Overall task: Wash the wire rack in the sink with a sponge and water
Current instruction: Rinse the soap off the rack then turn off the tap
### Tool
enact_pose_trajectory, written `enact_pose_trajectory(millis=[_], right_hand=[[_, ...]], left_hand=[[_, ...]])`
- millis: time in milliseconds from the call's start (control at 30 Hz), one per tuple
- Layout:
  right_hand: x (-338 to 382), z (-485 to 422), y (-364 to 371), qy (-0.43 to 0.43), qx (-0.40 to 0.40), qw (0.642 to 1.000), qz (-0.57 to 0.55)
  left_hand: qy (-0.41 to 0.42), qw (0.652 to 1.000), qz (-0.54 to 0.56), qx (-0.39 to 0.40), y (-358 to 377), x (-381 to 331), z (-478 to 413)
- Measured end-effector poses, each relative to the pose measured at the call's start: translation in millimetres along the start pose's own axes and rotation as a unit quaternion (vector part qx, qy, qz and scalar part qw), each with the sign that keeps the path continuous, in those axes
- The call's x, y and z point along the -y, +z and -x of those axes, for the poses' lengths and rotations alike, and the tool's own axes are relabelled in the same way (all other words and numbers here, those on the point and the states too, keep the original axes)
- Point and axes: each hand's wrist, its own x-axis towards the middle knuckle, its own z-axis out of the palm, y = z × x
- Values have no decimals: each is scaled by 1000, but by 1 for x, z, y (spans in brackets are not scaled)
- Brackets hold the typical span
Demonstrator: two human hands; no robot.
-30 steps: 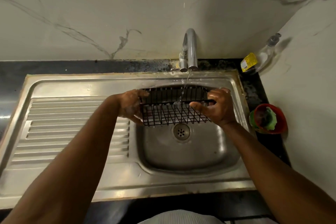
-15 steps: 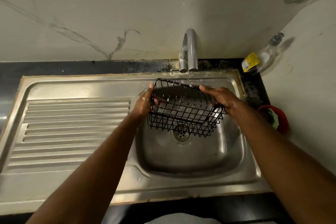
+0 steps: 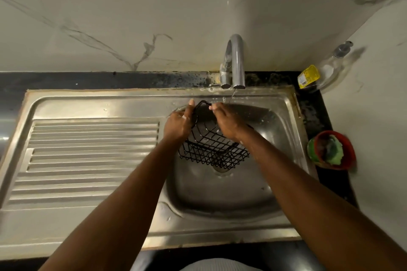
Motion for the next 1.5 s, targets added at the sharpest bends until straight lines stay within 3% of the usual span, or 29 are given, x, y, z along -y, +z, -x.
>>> enact_pose_trajectory(millis=[133, 267, 367, 467, 700, 800, 933, 1033, 1100, 1167, 1367, 1433, 1500], right_hand=[[8, 1, 18, -72, -45, 996, 32], [21, 4, 8, -173, -79, 982, 21], [10, -4, -20, -93, -50, 992, -62], [-16, -12, -30, -38, -101, 982, -158], [-46, -21, -45, 60, -156, 936, -310], [-52, -18, -53, 96, -157, 909, -373], [-56, -15, -61, 108, -159, 886, -422], [-61, -18, -64, 132, -163, 874, -438], [-59, -21, -63, 140, -156, 872, -443], [-52, -25, -61, 147, -142, 882, -425], [-17, -47, -47, 163, -66, 912, -371], [-2, -50, -42, 156, -48, 918, -362], [5, -57, -37, 160, -55, 923, -345]], left_hand=[[-16, 999, 22, -24, 1, 12, -7], [11, 1000, 9, 11, 5, 11, -15], [36, 991, -93, 84, 11, -6, -21], [73, 965, -229, 103, 25, -31, -28], [180, 939, -281, 81, 54, -66, -38], [223, 910, -331, 109, 65, -77, -35], [249, 900, -328, 143, 73, -89, -30], [221, 897, -361, 126, 77, -96, -32], [169, 918, -347, 94, 77, -99, -37], [125, 934, -325, 81, 74, -100, -42], [69, 925, -371, 55, 51, -81, -72], [78, 917, -382, 79, 35, -75, -76], [84, 919, -352, 159, 16, -71, -76]])
